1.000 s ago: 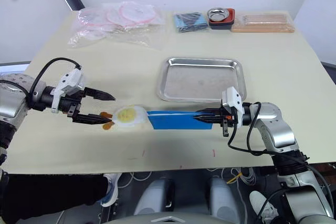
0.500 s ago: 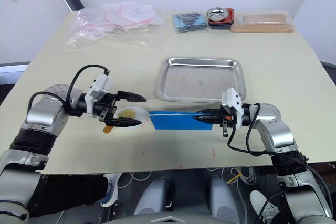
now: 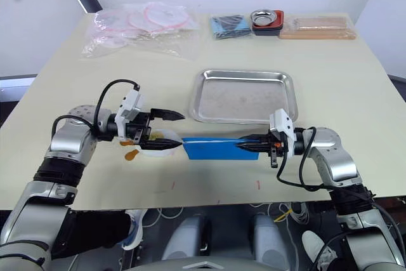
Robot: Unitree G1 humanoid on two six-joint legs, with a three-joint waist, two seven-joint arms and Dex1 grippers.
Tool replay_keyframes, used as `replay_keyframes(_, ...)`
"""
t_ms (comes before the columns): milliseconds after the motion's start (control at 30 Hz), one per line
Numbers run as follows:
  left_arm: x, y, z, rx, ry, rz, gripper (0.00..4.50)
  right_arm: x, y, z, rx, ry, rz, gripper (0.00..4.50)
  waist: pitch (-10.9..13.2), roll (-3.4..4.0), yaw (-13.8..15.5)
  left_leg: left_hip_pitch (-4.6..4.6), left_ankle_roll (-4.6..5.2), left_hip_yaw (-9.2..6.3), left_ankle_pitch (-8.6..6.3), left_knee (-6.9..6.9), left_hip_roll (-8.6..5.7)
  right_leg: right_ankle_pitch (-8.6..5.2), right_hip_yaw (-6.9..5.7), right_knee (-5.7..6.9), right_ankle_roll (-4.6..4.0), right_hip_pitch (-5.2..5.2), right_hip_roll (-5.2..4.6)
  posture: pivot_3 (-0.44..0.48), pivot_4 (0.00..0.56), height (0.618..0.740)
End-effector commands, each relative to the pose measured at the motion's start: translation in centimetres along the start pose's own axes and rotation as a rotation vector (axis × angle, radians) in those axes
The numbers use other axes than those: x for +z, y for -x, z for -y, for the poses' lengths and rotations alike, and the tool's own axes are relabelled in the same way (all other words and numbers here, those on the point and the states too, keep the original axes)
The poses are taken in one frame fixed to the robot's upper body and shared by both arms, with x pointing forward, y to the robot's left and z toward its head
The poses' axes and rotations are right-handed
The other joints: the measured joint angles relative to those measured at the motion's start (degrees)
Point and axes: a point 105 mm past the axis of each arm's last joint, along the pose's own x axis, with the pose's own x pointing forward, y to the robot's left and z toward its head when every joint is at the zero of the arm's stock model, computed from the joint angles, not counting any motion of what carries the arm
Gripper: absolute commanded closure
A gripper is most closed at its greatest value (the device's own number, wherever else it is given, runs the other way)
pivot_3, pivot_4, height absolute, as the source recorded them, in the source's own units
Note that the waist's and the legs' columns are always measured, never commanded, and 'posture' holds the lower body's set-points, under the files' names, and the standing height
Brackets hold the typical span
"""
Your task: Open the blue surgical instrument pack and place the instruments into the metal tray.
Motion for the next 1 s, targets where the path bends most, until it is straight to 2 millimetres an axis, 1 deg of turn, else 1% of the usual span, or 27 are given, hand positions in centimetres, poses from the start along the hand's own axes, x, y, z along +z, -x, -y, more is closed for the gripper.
replay_keyframes(33, 0.5, -0.3, 0.0, 0.004, -0.038, 0.012, 0.02, 1.6, 0.1, 0.0, 0.014, 0.058, 0.034, 4.5, 0.0, 0.0, -0.05, 0.01, 0.0, 0.0, 0.0, 0.0, 0.0, 0.0, 0.0, 0.0, 0.0, 0.0, 0.0, 0.0, 0.15, 0.74)
replay_keyframes(233, 0.1, -1.3, 0.0, 0.0, -0.043, 0.013, 0.02, 1.6, 0.0, -0.2, 0.019, 0.054, 0.036, 4.5, 0.0, 0.0, -0.01, 0.01, 0.0, 0.0, 0.0, 0.0, 0.0, 0.0, 0.0, 0.0, 0.0, 0.0, 0.0, 0.0, 0.15, 0.74)
replay_keyframes(333, 0.6, -1.9, 0.2, -0.017, -0.034, 0.051, 0.02, 1.5, 0.1, -0.2, 0.017, 0.05, 0.034, 4.5, 0.0, 0.0, 0.0, 0.0, 0.0, 0.0, 0.0, 0.0, 0.0, 0.0, 0.0, 0.0, 0.0, 0.0, 0.0, 0.0, 0.15, 0.74)
replay_keyframes(367, 0.7, -2.0, 0.3, -0.022, -0.03, 0.065, 0.54, 1.5, 0.1, -0.2, 0.016, 0.049, 0.033, 4.5, 0.0, 0.0, -0.01, 0.0, 0.0, 0.0, 0.0, 0.0, 0.0, 0.0, 0.0, 0.0, 0.0, 0.0, 0.0, 0.0, 0.15, 0.74)
replay_keyframes(400, 0.8, -2.1, 0.4, -0.023, -0.031, 0.073, 0.88, 1.4, 0.2, -0.2, 0.013, 0.047, 0.031, 4.5, 0.0, 0.0, -0.01, 0.0, 0.0, 0.0, 0.0, 0.0, 0.0, 0.0, 0.0, 0.0, 0.0, 0.0, 0.0, 0.0, 0.15, 0.74)
replay_keyframes(433, 0.9, -2.2, 0.4, -0.02, -0.034, 0.077, 1.7, 1.3, 0.2, -0.2, 0.01, 0.046, 0.03, 4.5, 0.0, 0.0, -0.01, 0.01, 0.0, 0.0, 0.0, 0.0, 0.0, 0.0, 0.0, 0.0, 0.01, 0.0, 0.0, 0.0, 0.15, 0.74)
replay_keyframes(500, 0.8, -2.4, 0.7, -0.032, -0.026, 0.096, 2.13, 1.3, 0.3, -0.1, 0.002, 0.042, 0.028, 4.5, 0.0, 0.0, -0.03, 0.01, 0.0, 0.0, 0.0, 0.0, 0.0, 0.0, 0.0, 0.0, 0.0, 0.0, 0.0, 0.0, 0.15, 0.74)
replay_keyframes(533, 0.8, -2.5, 0.9, -0.041, -0.024, 0.101, 2.47, 1.3, 0.4, 0.0, -0.003, 0.04, 0.028, 4.5, 0.0, 0.0, -0.08, 0.01, 0.0, 0.0, 0.0, 0.0, 0.0, 0.0, 0.01, 0.01, 0.0, 0.01, 0.0, 0.0, 0.15, 0.74)
replay_keyframes(600, 0.8, -2.6, 1.3, -0.058, -0.012, 0.119, 3.34, 1.3, 0.7, 0.0, -0.009, 0.038, 0.023, 4.5, 0.0, 0.0, -0.06, 0.01, 0.0, -0.01, 0.0, 0.0, 0.0, 0.0, 0.0, 0.01, 0.0, 0.0, 0.0, 0.0, 0.15, 0.74)
replay_keyframes(633, 0.8, -2.7, 1.4, -0.064, -0.008, 0.124, 3.66, 1.3, 0.8, 0.0, -0.011, 0.037, 0.02, 4.5, 0.0, 0.0, -0.05, 0.01, 0.0, -0.01, 0.0, 0.0, 0.0, 0.0, 0.0, 0.01, 0.0, 0.01, 0.0, 0.0, 0.15, 0.74)
replay_keyframes(667, 0.8, -2.7, 1.4, -0.068, -0.004, 0.126, 4.19, 1.3, 0.9, 0.0, -0.012, 0.035, 0.016, 4.5, 0.0, 0.0, -0.04, 0.01, 0.0, -0.01, 0.0, 0.0, 0.0, 0.0, 0.0, 0.01, 0.0, 0.01, 0.0, 0.0, 0.15, 0.74)
replay_keyframes(700, 0.8, -2.7, 1.4, -0.069, -0.001, 0.126, 4.48, 1.3, 1.0, 0.0, -0.014, 0.034, 0.015, 4.5, 0.0, 0.0, -0.04, 0.01, 0.0, -0.01, 0.0, 0.01, 0.0, 0.0, 0.0, 0.01, 0.0, 0.01, 0.0, 0.0, 0.15, 0.74)
replay_keyframes(867, 0.6, -3.2, 1.4, -0.058, 0.002, 0.14, 4.48, 1.3, 1.1, 0.0, -0.019, 0.021, 0.013, 4.5, 0.0, 0.0, -0.01, 0.01, 0.0, -0.01, 0.0, 0.01, 0.0, 0.0, 0.0, 0.01, 0.0, 0.01, 0.0, 0.0, 0.15, 0.74)
replay_keyframes(1000, 0.2, -3.5, 2.0, -0.072, 0.032, 0.147, 4.48, 1.6, 1.5, -0.1, -0.024, -0.015, 0.016, 4.5, 0.0, 0.0, 0.0, 0.01, 0.0, -0.01, 0.0, 0.01, -0.01, 0.01, 0.0, 0.0, 0.0, 0.02, -0.01, 0.0, 0.15, 0.74)
